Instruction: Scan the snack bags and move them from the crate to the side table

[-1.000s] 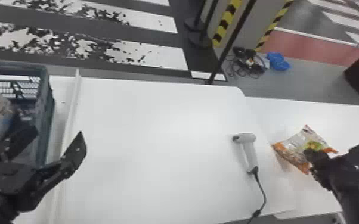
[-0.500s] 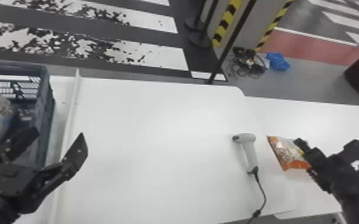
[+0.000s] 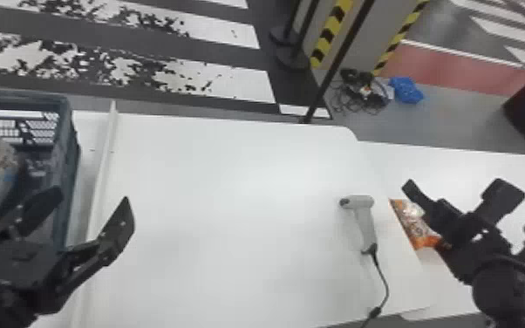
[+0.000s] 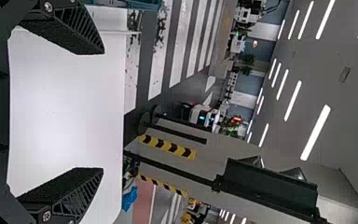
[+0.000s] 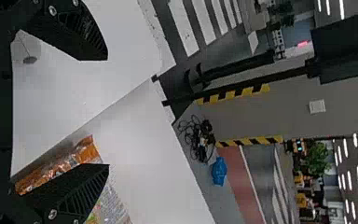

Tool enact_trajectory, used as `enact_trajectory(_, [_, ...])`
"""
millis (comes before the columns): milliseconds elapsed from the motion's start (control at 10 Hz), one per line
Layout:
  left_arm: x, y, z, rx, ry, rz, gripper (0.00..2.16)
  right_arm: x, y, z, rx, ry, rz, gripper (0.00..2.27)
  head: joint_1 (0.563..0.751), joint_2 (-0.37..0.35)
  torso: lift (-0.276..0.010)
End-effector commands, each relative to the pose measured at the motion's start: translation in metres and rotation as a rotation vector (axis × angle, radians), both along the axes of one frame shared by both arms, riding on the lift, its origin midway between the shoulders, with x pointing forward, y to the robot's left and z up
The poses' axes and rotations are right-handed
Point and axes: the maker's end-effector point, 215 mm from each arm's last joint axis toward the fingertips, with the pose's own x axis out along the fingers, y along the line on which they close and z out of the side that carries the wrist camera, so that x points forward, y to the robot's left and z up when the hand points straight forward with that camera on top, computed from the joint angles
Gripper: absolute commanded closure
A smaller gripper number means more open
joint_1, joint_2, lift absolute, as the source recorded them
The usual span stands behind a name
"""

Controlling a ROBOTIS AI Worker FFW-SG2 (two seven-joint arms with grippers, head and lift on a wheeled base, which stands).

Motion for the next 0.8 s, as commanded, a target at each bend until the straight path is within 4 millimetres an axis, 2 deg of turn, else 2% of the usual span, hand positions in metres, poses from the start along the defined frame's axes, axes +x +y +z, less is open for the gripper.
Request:
enact_trajectory(0, [-0.001,-0.002,0.001,0.006,-0.003,-0.003,0.10,0.004,0.053,0.014,-0.051,-0.013,0.102,0.13,0.695,-0.350,-0.087])
enact_trajectory(100, [-0.001,-0.004,0.001,0.013,0.000,-0.001,0.10,0.007,0.097,0.022,-0.073,-0.047,0.208,0.12,0.695,-0.350,-0.087])
enact_trajectory(200, [-0.002,-0.004,-0.006,0.029,0.018,0.003,0.10,0.010,0.129,0.032,-0.106,-0.081,0.266,0.12,0.695,-0.350,-0.087])
enact_trajectory(400, [-0.002,-0.004,-0.008,0.036,0.030,0.005,0.10,0.011,0.173,0.036,-0.097,-0.141,0.316,0.14,0.695,-0.350,-0.087])
enact_trajectory(600, [-0.002,-0.002,-0.011,0.047,0.034,0.011,0.10,0.006,0.248,0.042,-0.128,-0.194,0.411,0.14,0.695,-0.350,-0.087])
enact_trajectory(700, [-0.002,0.001,-0.015,0.074,0.037,0.026,0.10,0.001,0.271,0.042,-0.104,-0.207,0.433,0.14,0.695,-0.350,-0.087])
